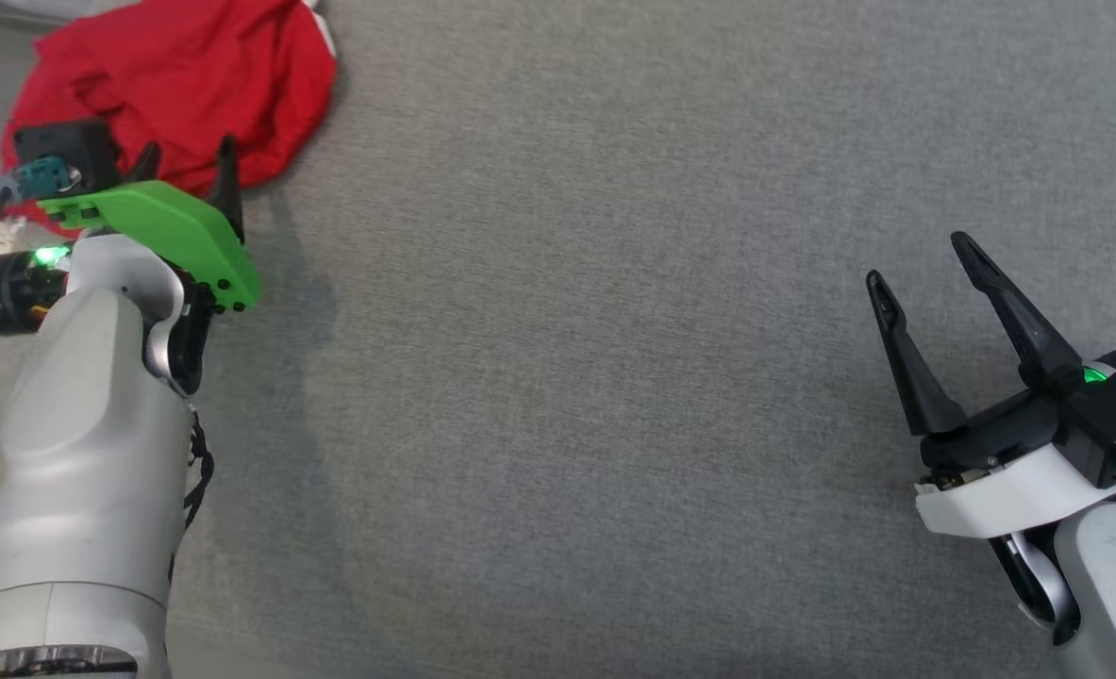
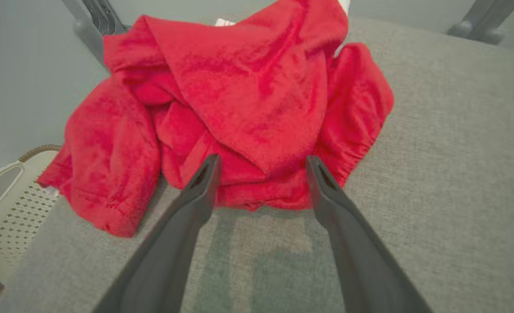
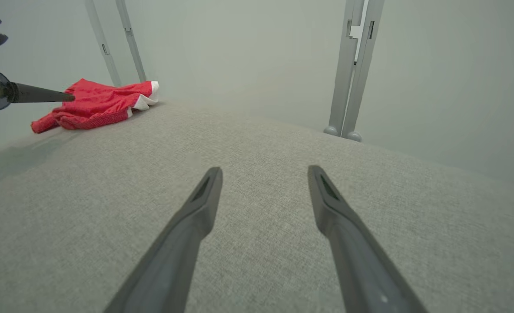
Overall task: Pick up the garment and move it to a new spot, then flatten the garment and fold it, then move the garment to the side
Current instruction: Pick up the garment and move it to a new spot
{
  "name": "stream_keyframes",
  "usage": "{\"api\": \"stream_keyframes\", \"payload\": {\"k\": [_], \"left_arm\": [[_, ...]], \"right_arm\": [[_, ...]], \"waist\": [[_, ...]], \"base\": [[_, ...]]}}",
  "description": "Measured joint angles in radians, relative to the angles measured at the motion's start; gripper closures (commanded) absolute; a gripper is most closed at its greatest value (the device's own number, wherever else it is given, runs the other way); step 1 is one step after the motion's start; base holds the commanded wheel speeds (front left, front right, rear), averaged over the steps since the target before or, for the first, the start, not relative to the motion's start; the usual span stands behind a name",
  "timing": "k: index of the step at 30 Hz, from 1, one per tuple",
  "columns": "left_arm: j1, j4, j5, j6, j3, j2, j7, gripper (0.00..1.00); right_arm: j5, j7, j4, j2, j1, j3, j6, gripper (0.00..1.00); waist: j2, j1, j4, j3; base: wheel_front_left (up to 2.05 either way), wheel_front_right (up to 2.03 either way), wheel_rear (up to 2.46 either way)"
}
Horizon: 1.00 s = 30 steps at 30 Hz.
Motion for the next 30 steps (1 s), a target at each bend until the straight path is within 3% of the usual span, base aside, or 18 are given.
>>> {"api": "stream_keyframes", "payload": {"k": [5, 6, 7, 8, 15, 19, 22, 24, 30], "left_arm": [[-0.042, 0.128, -0.011, 0.026, 0.022, 0.033, 0.003, 0.00], [-0.049, 0.144, -0.012, 0.024, 0.022, 0.042, 0.002, 0.51], [-0.051, 0.154, -0.014, 0.018, 0.023, 0.051, -0.002, 0.95], [-0.056, 0.164, -0.022, 0.011, 0.026, 0.062, -0.006, 1.00], [-0.039, 0.160, -0.029, -0.015, -0.003, 0.103, -0.058, 1.00], [0.018, 0.063, -0.052, -0.027, -0.058, 0.072, -0.082, 1.00], [0.097, -0.095, -0.123, -0.031, -0.135, 0.031, -0.060, 1.00], [0.149, -0.231, -0.158, -0.034, -0.177, 0.034, -0.038, 1.00], [0.365, -0.768, -0.279, -0.032, -0.281, 0.033, 0.136, 1.00]], "right_arm": [[0.001, 0.000, -0.012, 0.007, 0.000, -0.017, 0.000, 0.00], [0.002, 0.000, -0.010, 0.010, 0.000, -0.017, 0.000, 0.00], [0.003, 0.000, -0.008, 0.014, 0.000, -0.017, 0.000, 0.00], [0.002, 0.000, -0.003, 0.021, 0.002, -0.016, 0.000, 0.00], [0.009, 0.000, 0.025, 0.080, 0.022, -0.017, 0.000, 0.00], [0.010, 0.000, 0.050, 0.127, 0.057, -0.025, 0.000, 0.00], [0.010, 0.000, 0.065, 0.167, 0.094, -0.035, 0.000, 0.00], [0.009, 0.000, 0.071, 0.185, 0.116, -0.042, 0.000, 0.00], [0.008, 0.000, 0.079, 0.230, 0.159, -0.068, 0.000, 0.00]], "waist": [[0.0000, 0.0000, -0.085, 0.074], [0.0000, 0.0000, -0.103, 0.086], [0.0000, -0.0001, -0.117, 0.093], [0.0001, -0.0001, -0.133, 0.100], [0.0000, -0.0001, -0.193, 0.094], [0.0000, -0.0001, -0.203, 0.051], [0.0000, -0.0001, -0.207, 0.004], [0.0000, -0.0001, -0.206, -0.031], [0.0000, -0.0002, -0.204, -0.145]], "base": [[0.00, 0.00, 0.00], [0.00, 0.00, 0.00], [0.00, 0.00, 0.00], [0.00, 0.00, 0.00], [0.00, 0.00, 0.00], [0.00, 0.00, 0.00], [0.00, 0.00, 0.00], [0.00, 0.00, 0.00], [0.00, 0.00, 0.00]]}}
